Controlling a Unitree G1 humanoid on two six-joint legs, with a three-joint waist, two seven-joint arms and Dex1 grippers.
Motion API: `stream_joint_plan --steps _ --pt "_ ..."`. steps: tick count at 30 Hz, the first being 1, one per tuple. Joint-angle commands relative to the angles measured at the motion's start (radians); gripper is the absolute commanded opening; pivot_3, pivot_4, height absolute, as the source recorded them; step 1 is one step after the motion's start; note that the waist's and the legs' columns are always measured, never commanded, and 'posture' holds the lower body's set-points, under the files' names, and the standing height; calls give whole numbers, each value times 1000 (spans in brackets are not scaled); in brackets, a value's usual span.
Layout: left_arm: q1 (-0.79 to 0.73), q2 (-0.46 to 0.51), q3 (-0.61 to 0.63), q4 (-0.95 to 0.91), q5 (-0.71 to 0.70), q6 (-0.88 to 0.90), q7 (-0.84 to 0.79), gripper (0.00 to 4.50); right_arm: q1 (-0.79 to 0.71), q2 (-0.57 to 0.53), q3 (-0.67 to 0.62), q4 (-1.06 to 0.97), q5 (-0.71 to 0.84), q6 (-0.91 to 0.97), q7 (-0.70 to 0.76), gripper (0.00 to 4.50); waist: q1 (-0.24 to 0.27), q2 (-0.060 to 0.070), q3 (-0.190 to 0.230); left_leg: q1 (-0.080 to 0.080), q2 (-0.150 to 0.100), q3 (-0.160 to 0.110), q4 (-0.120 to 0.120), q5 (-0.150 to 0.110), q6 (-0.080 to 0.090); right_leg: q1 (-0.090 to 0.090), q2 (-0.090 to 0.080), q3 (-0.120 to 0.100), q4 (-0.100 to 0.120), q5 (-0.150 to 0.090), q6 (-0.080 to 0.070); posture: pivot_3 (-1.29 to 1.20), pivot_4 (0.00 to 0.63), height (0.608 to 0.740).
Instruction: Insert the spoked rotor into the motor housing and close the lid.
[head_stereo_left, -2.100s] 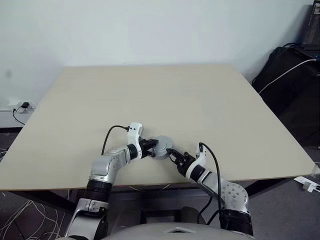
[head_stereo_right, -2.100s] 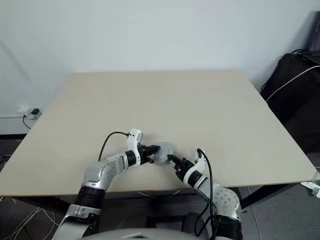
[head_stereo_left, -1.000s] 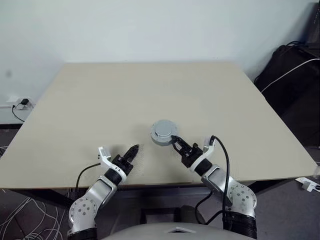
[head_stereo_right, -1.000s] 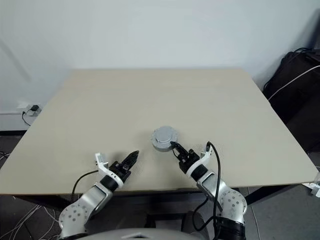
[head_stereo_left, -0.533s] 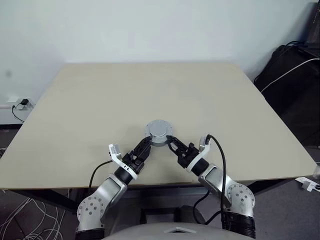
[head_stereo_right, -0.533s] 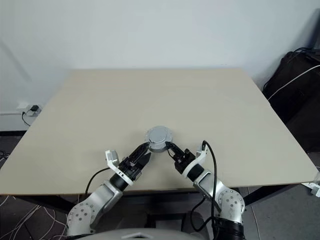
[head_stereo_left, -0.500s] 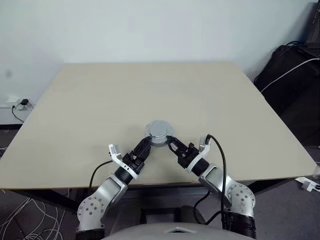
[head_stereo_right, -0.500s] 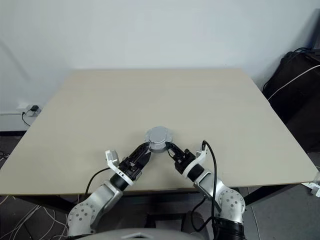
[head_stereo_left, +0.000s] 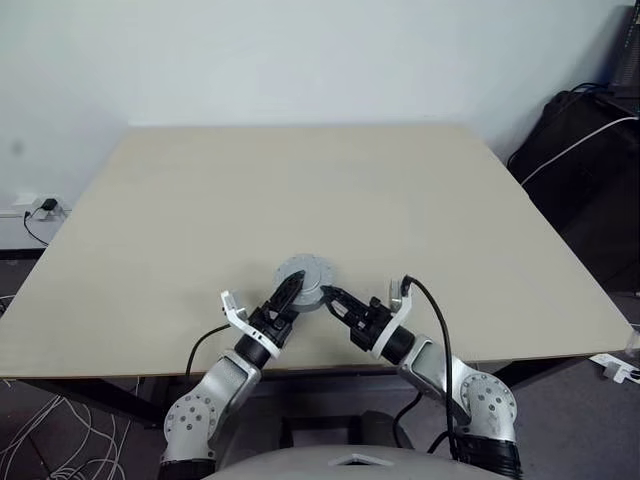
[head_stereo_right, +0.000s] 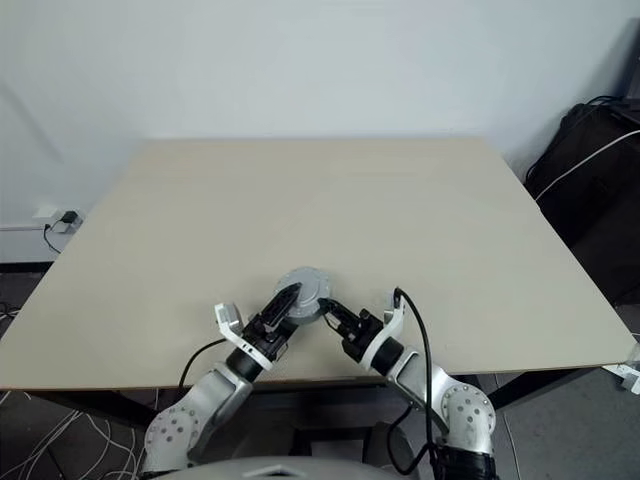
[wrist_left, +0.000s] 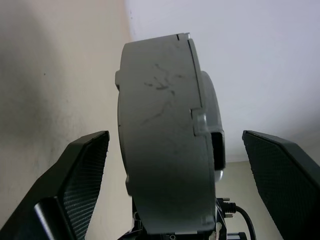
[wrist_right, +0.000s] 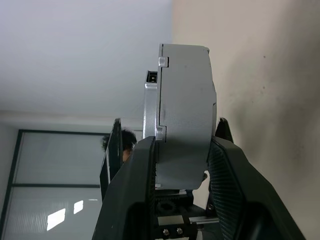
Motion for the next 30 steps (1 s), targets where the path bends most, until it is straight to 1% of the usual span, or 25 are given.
stream_joint_plan --steps 1,5,6,12,14,15,17,19,20,21,22,23,25,27,29,30 --pt "3 -103 -12 -18 -30 -10 1 3607 -18 1 3 -63 58 -21 19 1196 0 0 0 0 0 0 0 0 0 0 0 0 0 0 0 0 0 740" --pt "-1 -102 -15 -19 -34 -16 7 2269 -16 -8 11 -65 51 -26 20 1196 0 0 0 0 0 0 0 0 0 0 0 0 0 0 0 0 0 740" --pt "-1 -100 -17 -20 -37 -19 9 2142 -16 -11 14 -69 43 -29 22 1196 0 0 0 0 0 0 0 0 0 0 0 0 0 0 0 0 0 740" --pt "-4 -94 -27 -25 -49 -34 14 2142 -19 -34 34 -87 10 -53 33 1196 0 0 0 0 0 0 0 0 0 0 0 0 0 0 0 0 0 740" --pt "-2 -92 -30 -28 -52 -37 15 2142 -16 -36 35 -87 9 -62 31 1908 0 0 -1 0 0 0 0 0 0 0 0 1 0 0 0 0 0 740" --pt "-2 -92 -31 -29 -53 -39 16 2141 -15 -37 36 -86 9 -65 31 2115 0 0 0 0 0 0 0 0 0 1 0 1 0 0 -1 0 0 740" --pt "0 -92 -31 -32 -54 -42 18 2140 -13 -41 38 -85 10 -68 30 2821 0 0 -1 0 0 1 0 0 1 1 0 1 0 1 -1 0 0 740" --pt "0 -93 -31 -35 -49 -50 18 2140 -10 -47 42 -88 12 -66 28 3379 0 0 -1 1 0 1 0 0 1 1 0 1 0 0 -1 0 0 740" --pt "0 -93 -31 -36 -46 -55 18 2140 -9 -51 43 -90 12 -66 29 3802 1 0 0 0 0 1 1 0 1 1 0 1 0 0 -1 0 0 740" --pt "-1 -95 -30 -37 -38 -64 18 2140 -6 -58 42 -97 5 -68 30 4017 1 0 0 0 0 1 1 0 1 1 0 1 0 1 -1 0 0 740" --pt "-2 -96 -29 -37 -31 -72 18 2140 -5 -70 44 -105 -8 -68 36 4369 1 0 -1 0 0 1 1 0 1 1 0 1 0 1 -1 0 0 740" --pt "-5 -96 -26 -37 -23 -81 17 2140 -1 -84 45 -118 -23 -71 44 4500 1 0 -1 0 0 1 1 0 1 1 0 1 0 1 -1 0 0 740" --pt "-15 -96 -21 -32 -7 -102 20 2139 4 -119 55 -150 -85 -82 61 4500 1 0 -1 1 0 1 1 0 1 1 0 1 0 1 -1 0 0 740" --pt "-30 -97 -14 -27 11 -126 23 2139 11 -158 78 -185 -201 -117 68 4500 2 -1 -1 1 0 1 1 0 1 1 0 1 0 1 -1 0 0 740" --pt "-50 -99 -4 -19 31 -155 30 2139 16 -209 126 -218 -383 -185 73 4500 3 0 -1 1 0 2 1 0 1 1 0 1 0 1 -1 0 0 740" --pt "-67 -102 8 -7 47 -178 43 2139 20 -238 161 -231 -499 -244 81 4500 3 0 -1 1 0 2 1 0 1 1 0 1 0 1 -1 0 0 740"
